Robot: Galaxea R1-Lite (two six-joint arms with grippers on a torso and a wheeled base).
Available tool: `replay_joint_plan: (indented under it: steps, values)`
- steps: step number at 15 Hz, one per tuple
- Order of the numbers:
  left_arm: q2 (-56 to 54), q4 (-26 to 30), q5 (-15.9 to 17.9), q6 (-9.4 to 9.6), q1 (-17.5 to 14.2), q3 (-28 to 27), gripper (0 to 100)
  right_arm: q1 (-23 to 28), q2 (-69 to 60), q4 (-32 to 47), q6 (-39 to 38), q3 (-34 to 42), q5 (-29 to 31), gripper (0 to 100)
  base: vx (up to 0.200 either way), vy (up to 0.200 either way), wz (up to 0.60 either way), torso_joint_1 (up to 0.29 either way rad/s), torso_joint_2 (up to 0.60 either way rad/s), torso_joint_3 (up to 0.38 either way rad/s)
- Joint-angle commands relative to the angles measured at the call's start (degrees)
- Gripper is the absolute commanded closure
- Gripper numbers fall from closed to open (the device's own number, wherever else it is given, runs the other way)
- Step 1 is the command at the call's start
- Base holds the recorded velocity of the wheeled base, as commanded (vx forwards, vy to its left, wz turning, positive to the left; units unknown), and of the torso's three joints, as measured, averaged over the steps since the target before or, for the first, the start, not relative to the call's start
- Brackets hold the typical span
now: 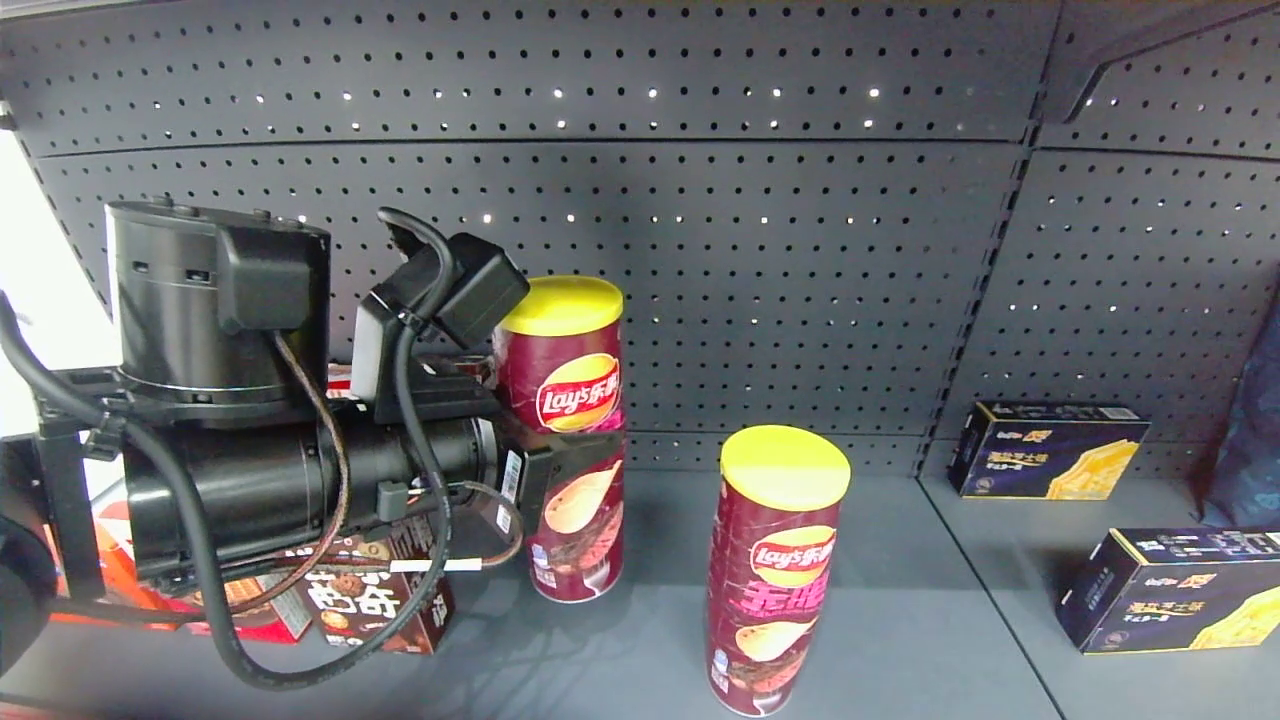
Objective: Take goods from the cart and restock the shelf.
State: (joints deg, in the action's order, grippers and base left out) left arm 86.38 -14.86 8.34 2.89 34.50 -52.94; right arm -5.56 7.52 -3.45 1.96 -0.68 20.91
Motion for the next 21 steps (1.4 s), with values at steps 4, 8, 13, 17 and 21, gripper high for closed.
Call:
replay_joint_plan:
  steps: [4, 8, 13, 17, 21]
  values:
    - [-1.0, 0.0, 0.0, 0.1, -0.6, 0.6, 100, 0.4, -1.6, 0.6, -2.7, 0.6, -14.8, 0, 0.0, 0.0, 0.0, 0.0, 0.0, 0.0]
    - [-1.3, 0.1, 0.2, 0.1, -0.7, 0.4, 100, 0.4, -1.6, 3.8, -1.5, 0.5, -18.1, 0, 0.0, 0.0, 0.0, 0.0, 0.0, 0.0]
    - [-1.3, 0.3, 0.5, 0.01, -1.6, 0.3, 100, 0.3, -1.6, 3.8, -1.9, 0.5, -18.0, 0, 0.0, 0.0, 0.0, 0.0, 0.0, 0.0]
    - [0.8, -0.2, 3.5, 0.1, -4.6, 0.0, 100, 0.3, -1.6, 3.8, -1.9, 0.5, -18.0, 0, 0.0, 0.0, 0.0, 0.0, 0.0, 0.0]
    - [4.6, -3.9, 6.3, 0.63, -6.8, -3.0, 100, 0.4, -1.6, 3.8, -1.9, 0.5, -18.0, 0, 0.0, 0.0, 0.0, 0.0, 0.0, 0.0]
